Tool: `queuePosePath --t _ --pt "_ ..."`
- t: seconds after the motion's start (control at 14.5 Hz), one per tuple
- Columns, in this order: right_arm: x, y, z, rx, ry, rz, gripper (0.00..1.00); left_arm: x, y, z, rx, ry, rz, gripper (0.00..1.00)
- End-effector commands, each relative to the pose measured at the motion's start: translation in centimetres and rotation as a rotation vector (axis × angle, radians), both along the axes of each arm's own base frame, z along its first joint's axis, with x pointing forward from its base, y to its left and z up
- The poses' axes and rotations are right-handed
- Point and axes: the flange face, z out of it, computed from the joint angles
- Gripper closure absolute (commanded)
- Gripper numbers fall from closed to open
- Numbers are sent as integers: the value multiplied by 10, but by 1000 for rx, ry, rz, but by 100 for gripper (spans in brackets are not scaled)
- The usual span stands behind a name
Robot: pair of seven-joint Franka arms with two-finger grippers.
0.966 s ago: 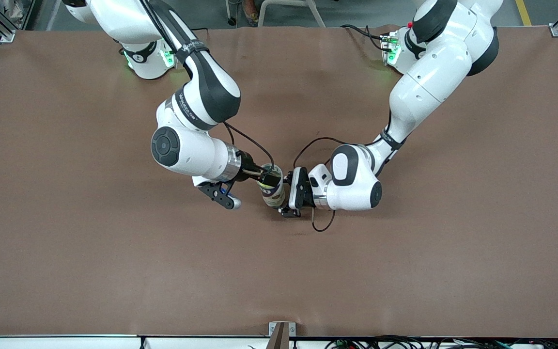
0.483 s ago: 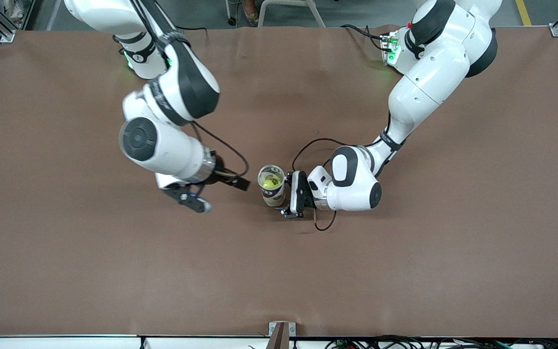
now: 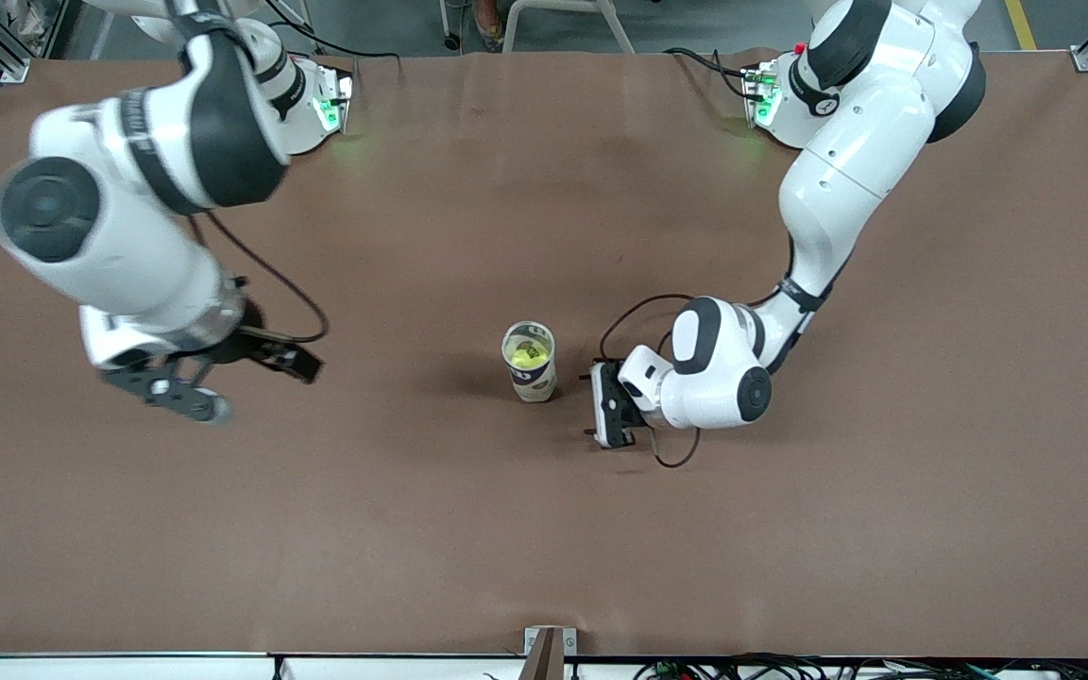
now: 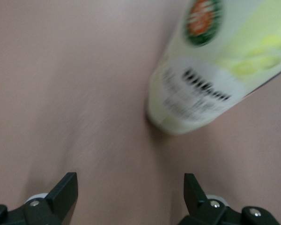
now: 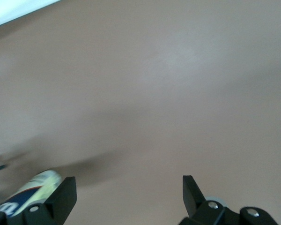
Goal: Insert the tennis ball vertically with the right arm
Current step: 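Release the tube with the left gripper while the right gripper withdraws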
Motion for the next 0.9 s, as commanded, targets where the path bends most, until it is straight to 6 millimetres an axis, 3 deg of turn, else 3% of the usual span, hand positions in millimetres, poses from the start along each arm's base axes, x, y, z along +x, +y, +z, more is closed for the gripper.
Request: queuePosePath --t 0.0,0.14,0.28,0.34,0.48,0.62,0.83 --pt "0 -54 13 -36 16 91 0 5 8 26 104 26 79 0" --pt "-1 -83 28 -42 -5 117 0 13 23 42 174 39 137 0" --pt "-5 -128 51 -10 -34 80 0 20 32 63 228 36 183 0" --pt "-10 -135 61 11 -40 108 0 24 41 67 260 32 204 0" --pt "-22 -174 78 8 -36 200 0 34 65 72 298 34 245 0" --pt "-30 -210 90 2 -51 306 0 41 87 106 342 38 287 0" --pt "-48 -237 110 26 -81 301 0 48 105 141 403 61 411 0"
